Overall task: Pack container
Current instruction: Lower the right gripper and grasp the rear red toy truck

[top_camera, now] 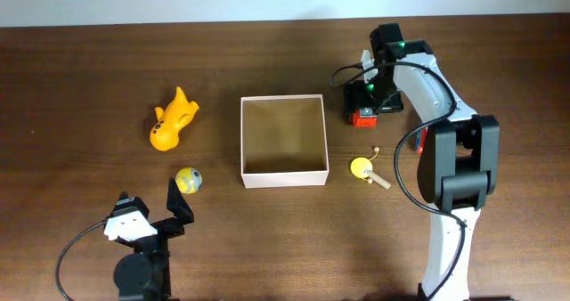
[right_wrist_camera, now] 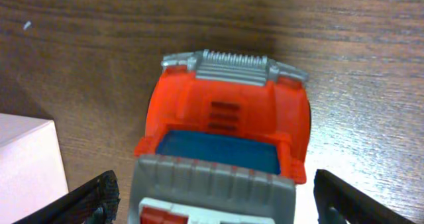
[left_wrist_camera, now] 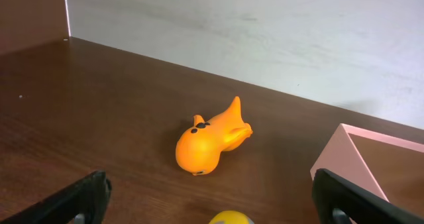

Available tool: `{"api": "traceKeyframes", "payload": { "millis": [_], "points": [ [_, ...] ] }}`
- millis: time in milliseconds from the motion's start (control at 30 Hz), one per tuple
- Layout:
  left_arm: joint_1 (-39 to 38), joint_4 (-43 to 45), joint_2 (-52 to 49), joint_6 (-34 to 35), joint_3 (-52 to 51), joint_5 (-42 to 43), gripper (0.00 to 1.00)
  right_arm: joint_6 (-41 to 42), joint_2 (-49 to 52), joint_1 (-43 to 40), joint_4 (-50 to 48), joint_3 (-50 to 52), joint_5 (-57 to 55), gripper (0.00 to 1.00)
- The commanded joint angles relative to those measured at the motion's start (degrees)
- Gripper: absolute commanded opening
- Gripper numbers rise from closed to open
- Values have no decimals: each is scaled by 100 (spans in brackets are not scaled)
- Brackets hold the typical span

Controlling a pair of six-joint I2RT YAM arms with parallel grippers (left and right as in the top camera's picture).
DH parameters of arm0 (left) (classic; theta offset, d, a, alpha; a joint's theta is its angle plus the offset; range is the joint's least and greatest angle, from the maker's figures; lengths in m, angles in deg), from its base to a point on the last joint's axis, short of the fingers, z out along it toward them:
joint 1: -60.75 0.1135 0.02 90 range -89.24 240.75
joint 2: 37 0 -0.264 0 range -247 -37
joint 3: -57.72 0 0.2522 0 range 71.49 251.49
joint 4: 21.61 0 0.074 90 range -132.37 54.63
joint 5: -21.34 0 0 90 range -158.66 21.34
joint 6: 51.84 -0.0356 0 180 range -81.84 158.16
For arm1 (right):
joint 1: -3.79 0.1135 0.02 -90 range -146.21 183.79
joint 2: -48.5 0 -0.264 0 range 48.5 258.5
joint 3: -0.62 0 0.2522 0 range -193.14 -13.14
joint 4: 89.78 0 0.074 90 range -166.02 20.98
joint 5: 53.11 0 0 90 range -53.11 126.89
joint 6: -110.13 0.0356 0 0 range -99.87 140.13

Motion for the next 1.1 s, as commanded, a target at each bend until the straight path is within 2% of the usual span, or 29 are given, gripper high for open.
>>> {"api": "traceKeyframes", "payload": {
  "millis": [0,233,700,900,1067],
  "points": [
    [24,15,28,-114,-35,42,99,26,42,28,-74,7,-114,86],
    [24,15,28,-114,-35,44,99,-111,42,31,-116,9,-210,82],
    [24,15,28,-111,-35,42,99,-411,42,28,-278,317,-210,82],
    [24,15,28,-114,-35,44,99,-411,42,28,-289,317,-210,70],
    [24,15,28,-114,-35,42,99,-411,44,28,-293,317,-210,67]
  ]
}}
